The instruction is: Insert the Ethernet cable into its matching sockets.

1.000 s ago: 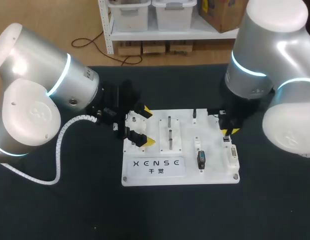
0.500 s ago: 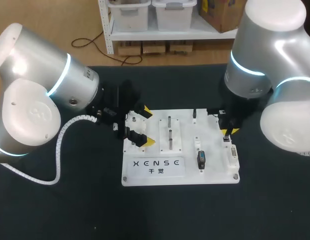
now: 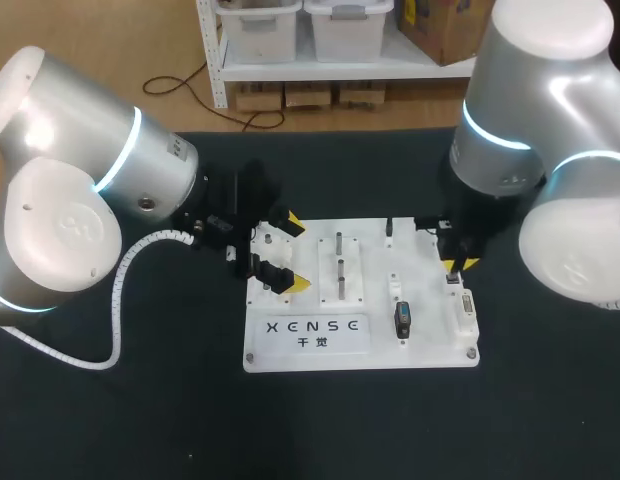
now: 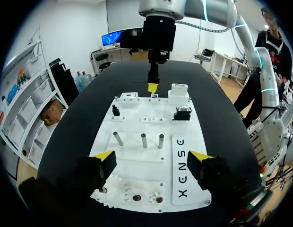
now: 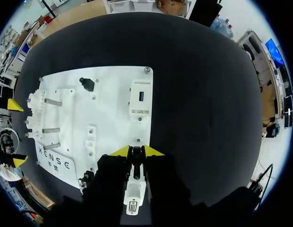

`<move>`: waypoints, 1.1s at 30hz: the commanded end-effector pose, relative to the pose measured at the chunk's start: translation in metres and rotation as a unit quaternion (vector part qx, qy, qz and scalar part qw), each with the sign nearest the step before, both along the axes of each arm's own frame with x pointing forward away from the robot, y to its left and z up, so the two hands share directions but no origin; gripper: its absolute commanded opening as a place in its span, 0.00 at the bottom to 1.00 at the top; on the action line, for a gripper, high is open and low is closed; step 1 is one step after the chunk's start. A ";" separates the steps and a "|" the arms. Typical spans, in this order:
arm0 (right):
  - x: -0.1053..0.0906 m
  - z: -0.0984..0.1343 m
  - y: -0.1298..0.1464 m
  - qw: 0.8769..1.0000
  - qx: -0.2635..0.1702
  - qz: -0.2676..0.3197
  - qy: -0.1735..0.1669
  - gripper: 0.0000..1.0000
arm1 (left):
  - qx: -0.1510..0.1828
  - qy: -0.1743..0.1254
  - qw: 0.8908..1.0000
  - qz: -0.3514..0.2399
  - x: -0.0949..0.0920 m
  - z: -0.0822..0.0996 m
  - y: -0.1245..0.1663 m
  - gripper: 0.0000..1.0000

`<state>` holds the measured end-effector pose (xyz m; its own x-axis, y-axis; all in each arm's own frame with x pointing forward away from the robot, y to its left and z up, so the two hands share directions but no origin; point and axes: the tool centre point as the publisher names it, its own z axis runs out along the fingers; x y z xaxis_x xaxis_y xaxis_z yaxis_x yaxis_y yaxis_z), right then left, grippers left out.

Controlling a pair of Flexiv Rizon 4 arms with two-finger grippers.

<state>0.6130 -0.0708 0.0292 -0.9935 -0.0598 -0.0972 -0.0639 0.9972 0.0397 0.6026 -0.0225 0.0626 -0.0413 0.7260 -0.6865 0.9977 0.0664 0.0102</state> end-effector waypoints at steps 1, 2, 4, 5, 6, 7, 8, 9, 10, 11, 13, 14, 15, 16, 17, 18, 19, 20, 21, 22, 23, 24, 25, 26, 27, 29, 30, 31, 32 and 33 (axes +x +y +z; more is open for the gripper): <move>0.000 -0.001 -0.002 1.000 -0.002 -0.001 0.001 0.00 | 0.002 0.000 1.000 0.001 0.000 0.000 -0.001 1.00; 0.000 -0.001 -0.002 1.000 -0.002 -0.002 0.002 0.00 | 0.002 0.000 1.000 0.001 0.000 0.000 -0.001 1.00; 0.000 -0.001 -0.002 1.000 -0.003 -0.001 0.003 0.00 | 0.002 0.000 1.000 0.001 0.000 0.000 -0.001 1.00; -0.001 -0.001 -0.002 1.000 -0.004 -0.001 0.004 0.00 | 0.002 0.000 1.000 0.001 0.000 0.000 -0.001 1.00; -0.001 -0.002 -0.002 1.000 -0.004 -0.001 0.004 0.00 | 0.002 0.000 1.000 0.001 0.000 0.000 -0.001 1.00; -0.001 -0.002 -0.002 1.000 -0.004 -0.001 0.005 0.00 | 0.002 0.000 1.000 0.001 0.000 0.000 -0.001 1.00; -0.001 -0.003 -0.002 1.000 -0.004 0.000 0.005 0.00 | 0.002 0.000 1.000 0.001 0.000 0.000 -0.001 1.00; -0.001 -0.003 -0.002 1.000 -0.004 0.001 0.005 0.00 | 0.002 0.000 1.000 0.001 0.000 0.000 -0.001 1.00; 0.000 -0.004 -0.001 1.000 -0.004 0.001 0.006 0.00 | 0.002 0.000 1.000 0.001 0.000 0.000 -0.001 1.00; 0.000 -0.004 -0.001 1.000 -0.004 0.002 0.006 0.00 | 0.002 0.000 1.000 0.001 0.000 0.000 -0.001 1.00; 0.001 -0.005 0.000 1.000 -0.003 0.003 0.007 0.00 | 0.002 0.000 1.000 0.001 0.000 0.000 -0.001 1.00; 0.001 -0.006 0.000 1.000 -0.003 0.004 0.007 0.00 | 0.002 0.000 1.000 0.001 0.000 0.000 -0.001 1.00; 0.001 -0.007 0.000 1.000 -0.002 0.004 0.008 0.00 | 0.002 0.000 1.000 0.001 0.000 0.000 -0.001 1.00; 0.001 -0.008 0.000 1.000 -0.002 0.005 0.009 0.00 | 0.002 0.000 1.000 0.001 0.000 0.000 -0.001 1.00; 0.000 -0.009 0.000 1.000 -0.002 0.005 0.009 0.00 | 0.002 0.000 1.000 0.001 0.000 0.000 -0.001 1.00; 0.000 -0.009 0.001 1.000 -0.002 0.005 0.010 0.00 | 0.002 0.000 1.000 0.001 0.000 0.000 -0.001 1.00; 0.000 -0.011 0.001 1.000 -0.001 0.005 0.011 0.00 | 0.002 0.000 1.000 0.001 0.000 0.000 -0.001 1.00; 0.000 -0.012 0.001 1.000 -0.001 0.005 0.012 0.00 | 0.002 0.000 1.000 0.001 0.000 0.000 -0.001 1.00; -0.001 -0.013 0.000 1.000 -0.001 0.004 0.013 0.00 | 0.002 0.000 1.000 0.001 0.000 0.000 -0.001 1.00; -0.001 -0.014 0.000 1.000 -0.001 0.004 0.014 0.00 | 0.002 0.000 1.000 0.001 0.000 0.000 -0.001 1.00; -0.001 -0.014 0.000 1.000 -0.001 0.004 0.014 0.00 | 0.002 0.000 1.000 0.001 0.000 0.000 -0.001 1.00; -0.001 -0.016 0.000 1.000 -0.001 0.005 0.015 0.00 | 0.002 0.000 1.000 0.001 0.000 0.000 -0.001 1.00; -0.001 -0.017 0.000 1.000 -0.001 0.005 0.016 0.00 | 0.002 0.000 1.000 0.001 0.000 0.000 -0.001 1.00; -0.002 -0.019 0.000 1.000 -0.001 0.005 0.017 0.00 | 0.002 0.000 1.000 0.001 0.000 0.000 -0.001 1.00; -0.002 -0.020 -0.001 1.000 -0.002 0.006 0.018 0.00 | 0.002 0.000 1.000 0.001 0.000 0.000 -0.001 1.00; -0.002 -0.021 -0.001 1.000 -0.003 0.006 0.019 0.00 | 0.002 0.000 1.000 0.001 0.000 0.000 -0.001 1.00; -0.002 -0.022 -0.001 1.000 -0.003 0.006 0.019 0.00 | 0.002 0.000 1.000 0.001 0.000 0.000 -0.001 1.00; -0.003 -0.023 -0.001 1.000 -0.003 0.007 0.019 0.00 | 0.002 0.000 1.000 0.001 0.000 0.000 -0.001 1.00; -0.003 -0.024 -0.001 1.000 -0.003 0.009 0.019 0.00 | 0.002 0.000 1.000 0.001 0.000 0.000 -0.001 1.00; -0.003 -0.024 -0.001 1.000 -0.004 0.010 0.019 0.00 | 0.002 0.000 1.000 0.001 0.000 0.000 -0.001 1.00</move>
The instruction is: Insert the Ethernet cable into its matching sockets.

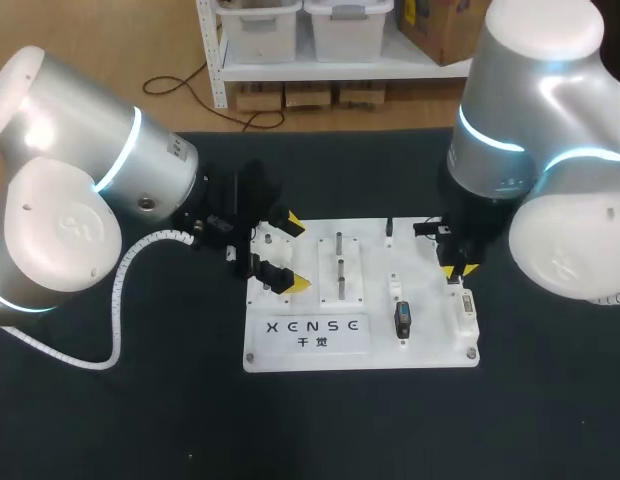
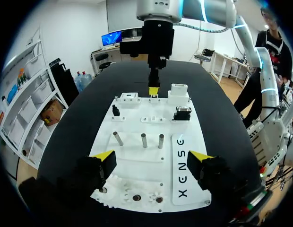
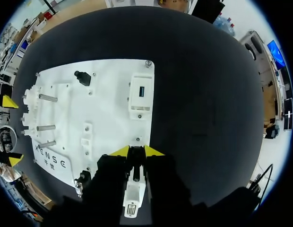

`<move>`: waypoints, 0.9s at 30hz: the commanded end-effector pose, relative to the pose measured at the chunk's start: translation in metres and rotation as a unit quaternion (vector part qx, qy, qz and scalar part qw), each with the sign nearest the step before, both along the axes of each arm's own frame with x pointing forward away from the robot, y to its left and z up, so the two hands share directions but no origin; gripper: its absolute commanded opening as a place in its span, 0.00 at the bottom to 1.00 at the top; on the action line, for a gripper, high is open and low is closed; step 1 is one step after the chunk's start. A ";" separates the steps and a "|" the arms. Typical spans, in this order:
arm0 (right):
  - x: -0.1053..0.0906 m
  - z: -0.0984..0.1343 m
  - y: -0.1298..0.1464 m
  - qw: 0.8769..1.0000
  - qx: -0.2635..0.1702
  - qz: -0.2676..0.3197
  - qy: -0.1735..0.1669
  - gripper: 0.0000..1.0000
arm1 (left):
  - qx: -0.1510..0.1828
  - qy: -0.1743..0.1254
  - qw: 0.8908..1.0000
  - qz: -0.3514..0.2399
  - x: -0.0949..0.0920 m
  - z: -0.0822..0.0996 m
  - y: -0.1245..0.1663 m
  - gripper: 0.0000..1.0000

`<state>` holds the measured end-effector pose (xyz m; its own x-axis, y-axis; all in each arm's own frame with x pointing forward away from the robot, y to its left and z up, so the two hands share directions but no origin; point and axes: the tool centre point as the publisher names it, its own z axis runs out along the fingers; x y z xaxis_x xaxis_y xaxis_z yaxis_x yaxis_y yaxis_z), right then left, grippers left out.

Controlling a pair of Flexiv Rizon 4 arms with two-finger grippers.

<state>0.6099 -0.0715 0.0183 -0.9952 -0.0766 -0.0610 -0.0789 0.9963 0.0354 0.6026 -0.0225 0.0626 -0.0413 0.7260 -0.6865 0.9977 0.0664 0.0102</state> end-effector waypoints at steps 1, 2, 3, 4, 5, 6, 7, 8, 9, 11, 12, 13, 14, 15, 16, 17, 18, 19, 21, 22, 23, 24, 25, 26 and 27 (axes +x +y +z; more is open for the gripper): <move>0.000 -0.014 0.000 1.000 -0.001 0.003 -0.001 0.00 | 0.002 0.000 1.000 0.001 0.000 0.000 -0.001 1.00; 0.000 -0.015 0.000 1.000 0.000 0.004 -0.004 0.00 | 0.002 0.000 1.000 0.001 0.000 0.000 -0.001 1.00; 0.001 -0.015 0.000 1.000 0.000 0.005 -0.006 0.00 | 0.002 0.000 1.000 0.001 0.000 0.000 -0.001 1.00; 0.001 -0.016 0.000 1.000 0.000 0.007 -0.008 0.00 | 0.002 0.000 1.000 0.001 0.000 0.000 -0.001 1.00; 0.002 -0.016 0.000 1.000 0.000 0.007 -0.010 0.00 | 0.002 0.000 1.000 0.001 0.000 0.000 -0.001 1.00; 0.002 -0.016 0.000 1.000 0.000 0.008 -0.011 0.00 | 0.002 0.000 1.000 0.001 0.000 0.000 -0.001 1.00; 0.003 -0.017 0.000 1.000 0.000 0.009 -0.013 0.00 | 0.002 0.000 1.000 0.001 0.000 0.000 -0.001 1.00; 0.003 -0.017 0.000 1.000 0.000 0.011 -0.015 0.00 | 0.002 0.000 1.000 0.001 0.000 0.000 -0.001 1.00; 0.004 -0.017 0.001 1.000 0.000 0.013 -0.016 0.00 | 0.002 0.000 1.000 0.001 0.000 0.000 -0.001 1.00; 0.004 -0.018 0.002 1.000 0.001 0.015 -0.017 0.00 | 0.002 0.000 1.000 0.001 0.000 0.000 -0.001 1.00; 0.004 -0.018 0.002 1.000 0.001 0.016 -0.017 0.00 | 0.002 0.000 1.000 0.001 0.000 0.000 -0.001 1.00; 0.004 -0.019 0.003 1.000 0.001 0.016 -0.017 0.00 | 0.002 0.000 1.000 0.001 0.000 0.000 -0.001 1.00; 0.004 -0.020 0.003 1.000 0.002 0.017 -0.017 0.00 | 0.002 0.000 1.000 0.001 0.000 0.000 -0.001 1.00; 0.004 -0.020 0.003 1.000 0.003 0.018 -0.016 0.00 | 0.002 0.000 1.000 0.001 0.000 0.000 -0.001 1.00; 0.004 -0.021 0.004 1.000 0.003 0.019 -0.016 0.00 | 0.002 0.000 1.000 0.001 0.000 0.000 -0.001 1.00; 0.004 -0.021 0.004 1.000 0.003 0.019 -0.016 0.00 | 0.002 0.000 1.000 0.001 0.000 0.000 -0.001 1.00; 0.004 -0.021 0.004 1.000 0.003 0.020 -0.016 0.00 | 0.002 0.000 1.000 0.001 0.000 0.000 -0.001 1.00; 0.004 -0.021 0.004 1.000 0.000 0.023 -0.016 0.00 | 0.002 0.000 1.000 0.001 0.000 0.000 -0.001 1.00; 0.004 -0.023 0.004 1.000 -0.001 0.023 -0.015 0.00 | 0.002 0.000 1.000 0.001 0.000 0.000 -0.001 1.00; 0.004 -0.024 0.004 1.000 -0.001 0.023 -0.015 0.00 | 0.002 0.000 1.000 0.001 0.000 0.000 -0.001 1.00; 0.004 -0.024 0.004 1.000 -0.001 0.023 -0.014 0.00 | 0.002 0.000 1.000 0.001 0.000 0.000 -0.001 1.00; 0.004 -0.024 0.004 1.000 -0.001 0.024 -0.014 0.00 | 0.002 0.000 1.000 0.001 0.000 0.000 -0.001 1.00; 0.004 -0.024 0.003 1.000 -0.002 0.024 -0.014 0.00 | 0.002 0.000 1.000 0.001 0.000 0.000 -0.001 1.00; 0.004 -0.024 0.003 1.000 -0.002 0.024 -0.015 0.00 | 0.002 0.000 1.000 0.001 0.000 0.000 -0.001 1.00; 0.004 -0.024 0.003 1.000 -0.002 0.024 -0.015 0.00 | 0.002 0.000 1.000 0.001 0.000 0.000 -0.001 1.00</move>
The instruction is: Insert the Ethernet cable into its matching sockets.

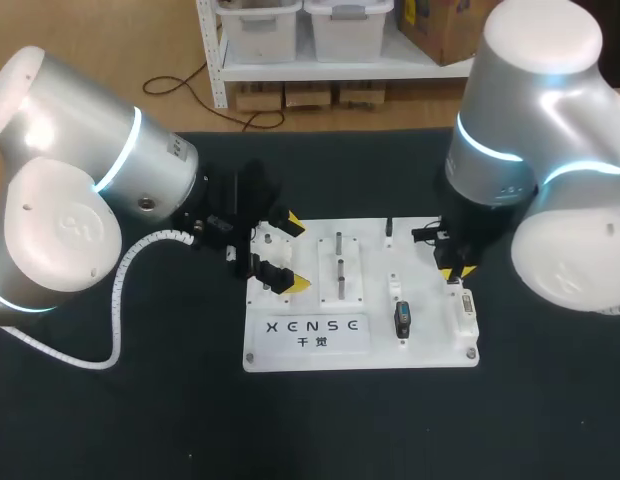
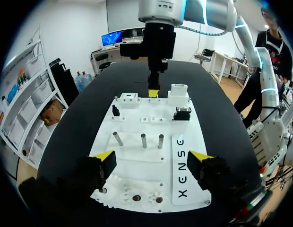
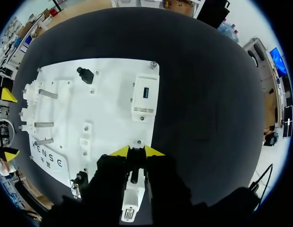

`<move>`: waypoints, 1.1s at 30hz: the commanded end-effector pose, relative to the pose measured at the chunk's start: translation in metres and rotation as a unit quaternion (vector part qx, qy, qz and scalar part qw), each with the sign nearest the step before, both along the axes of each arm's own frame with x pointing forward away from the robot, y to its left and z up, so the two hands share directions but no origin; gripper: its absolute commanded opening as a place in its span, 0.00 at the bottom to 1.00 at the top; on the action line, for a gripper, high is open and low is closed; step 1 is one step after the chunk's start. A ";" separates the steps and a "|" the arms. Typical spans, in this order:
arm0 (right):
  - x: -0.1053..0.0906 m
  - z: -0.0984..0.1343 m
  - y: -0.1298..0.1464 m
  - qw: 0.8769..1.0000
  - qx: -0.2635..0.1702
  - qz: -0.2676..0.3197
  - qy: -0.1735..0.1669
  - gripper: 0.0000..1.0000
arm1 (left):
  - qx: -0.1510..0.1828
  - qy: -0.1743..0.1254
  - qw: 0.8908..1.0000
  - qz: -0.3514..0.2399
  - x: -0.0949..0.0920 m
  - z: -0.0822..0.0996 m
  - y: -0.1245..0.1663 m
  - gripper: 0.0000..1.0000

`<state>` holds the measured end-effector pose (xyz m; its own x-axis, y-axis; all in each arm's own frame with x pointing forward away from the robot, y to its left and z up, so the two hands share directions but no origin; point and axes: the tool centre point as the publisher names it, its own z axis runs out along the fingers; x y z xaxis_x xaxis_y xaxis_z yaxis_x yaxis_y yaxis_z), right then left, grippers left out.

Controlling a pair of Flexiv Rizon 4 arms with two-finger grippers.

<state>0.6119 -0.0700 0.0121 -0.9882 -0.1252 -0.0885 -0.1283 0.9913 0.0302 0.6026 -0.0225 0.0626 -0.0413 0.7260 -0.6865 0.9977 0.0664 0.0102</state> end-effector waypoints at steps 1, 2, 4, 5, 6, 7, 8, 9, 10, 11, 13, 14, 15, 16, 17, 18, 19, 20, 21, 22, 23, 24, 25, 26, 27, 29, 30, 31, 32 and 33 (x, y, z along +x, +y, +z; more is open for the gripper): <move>0.002 -0.017 0.001 1.000 0.000 -0.001 -0.001 0.00 | 0.002 0.000 1.000 0.001 0.000 0.000 -0.001 1.00; 0.002 -0.016 0.001 1.000 0.003 -0.001 -0.003 0.00 | 0.002 0.000 1.000 0.001 0.000 0.000 -0.001 1.00; 0.002 -0.012 0.001 1.000 0.014 -0.011 -0.013 0.00 | 0.002 0.000 1.000 0.001 0.000 0.000 -0.001 1.00; 0.003 -0.010 0.001 1.000 0.019 -0.012 -0.014 0.00 | 0.002 0.000 1.000 0.001 0.000 0.000 -0.001 1.00; 0.003 -0.006 0.002 1.000 0.018 -0.010 -0.018 0.42 | 0.002 0.000 1.000 0.001 0.000 0.000 -0.001 1.00; 0.004 -0.003 0.002 1.000 0.020 -0.011 -0.021 1.00 | 0.002 0.000 1.000 0.001 0.000 0.000 -0.001 1.00; 0.005 0.001 0.002 0.999 0.023 -0.010 -0.026 1.00 | 0.002 0.000 1.000 0.001 0.000 0.000 -0.001 1.00; 0.005 0.005 0.002 0.999 0.023 -0.010 -0.028 1.00 | 0.002 0.000 1.000 0.001 0.000 0.000 -0.001 1.00; 0.006 0.009 0.003 0.999 0.025 -0.009 -0.031 1.00 | 0.002 0.000 1.000 0.001 0.000 0.000 -0.001 1.00; 0.007 0.013 0.003 0.999 0.027 -0.011 -0.033 1.00 | 0.002 0.000 1.000 0.001 0.000 0.000 -0.001 1.00; 0.009 0.022 0.004 0.999 0.031 -0.010 -0.038 1.00 | 0.002 0.000 1.000 0.001 0.000 0.000 -0.001 1.00; 0.010 0.026 0.004 0.999 0.033 -0.011 -0.041 1.00 | 0.002 0.000 1.000 0.001 0.000 0.000 -0.001 1.00; 0.011 0.031 0.004 0.998 0.037 -0.011 -0.043 1.00 | 0.002 0.000 1.000 0.001 0.000 0.000 -0.001 1.00; 0.012 0.035 0.004 0.998 0.039 -0.013 -0.045 1.00 | 0.002 0.000 1.000 0.001 0.000 0.000 -0.001 1.00; 0.013 0.040 0.004 0.998 0.042 -0.013 -0.047 1.00 | 0.002 0.000 1.000 0.001 0.000 0.000 -0.001 1.00; 0.014 0.044 0.005 0.998 0.045 -0.013 -0.048 1.00 | 0.002 0.000 1.000 0.001 0.000 0.000 -0.001 1.00; 0.014 0.048 0.005 0.997 0.051 -0.016 -0.047 1.00 | 0.002 0.000 1.000 0.001 0.000 0.000 -0.001 1.00; 0.015 0.052 0.005 0.997 0.057 -0.016 -0.047 1.00 | 0.002 0.000 1.000 0.001 0.000 0.000 -0.001 1.00; 0.016 0.057 0.005 0.997 0.062 -0.014 -0.046 1.00 | 0.002 0.000 1.000 0.001 0.000 0.000 -0.001 1.00; 0.017 0.061 0.005 0.997 0.062 -0.013 -0.046 1.00 | 0.002 0.000 1.000 0.001 0.000 0.000 -0.001 1.00; 0.018 0.065 0.006 0.997 0.066 -0.010 -0.048 1.00 | 0.002 0.000 1.000 0.001 0.000 0.000 -0.001 1.00; 0.020 0.068 0.006 0.996 0.071 -0.005 -0.048 1.00 | 0.002 0.000 1.000 0.001 0.000 0.000 -0.001 1.00; 0.021 0.070 0.006 0.996 0.073 -0.005 -0.048 1.00 | 0.002 0.000 1.000 0.001 0.000 0.000 -0.001 1.00; 0.021 0.070 0.006 0.996 0.073 -0.005 -0.048 1.00 | 0.002 0.000 1.000 0.001 0.000 0.000 -0.001 1.00; 0.021 0.070 0.006 0.996 0.073 -0.005 -0.048 1.00 | 0.002 0.000 1.000 0.001 0.000 0.000 -0.001 1.00; 0.021 0.070 0.006 0.996 0.073 -0.005 -0.048 1.00 | 0.002 0.000 1.000 0.001 0.000 0.000 -0.001 1.00; 0.021 0.070 0.006 0.996 0.073 -0.005 -0.048 1.00 | 0.002 0.000 1.000 0.001 0.000 0.000 -0.001 1.00; 0.021 0.070 0.006 0.996 0.073 -0.005 -0.048 1.00 | 0.002 0.000 1.000 0.001 0.000 0.000 -0.001 1.00; 0.021 0.070 0.006 0.996 0.073 -0.005 -0.048 1.00 | 0.002 0.000 1.000 0.001 0.000 0.000 -0.001 1.00; 0.021 0.070 0.006 0.996 0.073 -0.005 -0.048 1.00 | 0.002 0.000 1.000 0.001 0.000 0.000 -0.001 1.00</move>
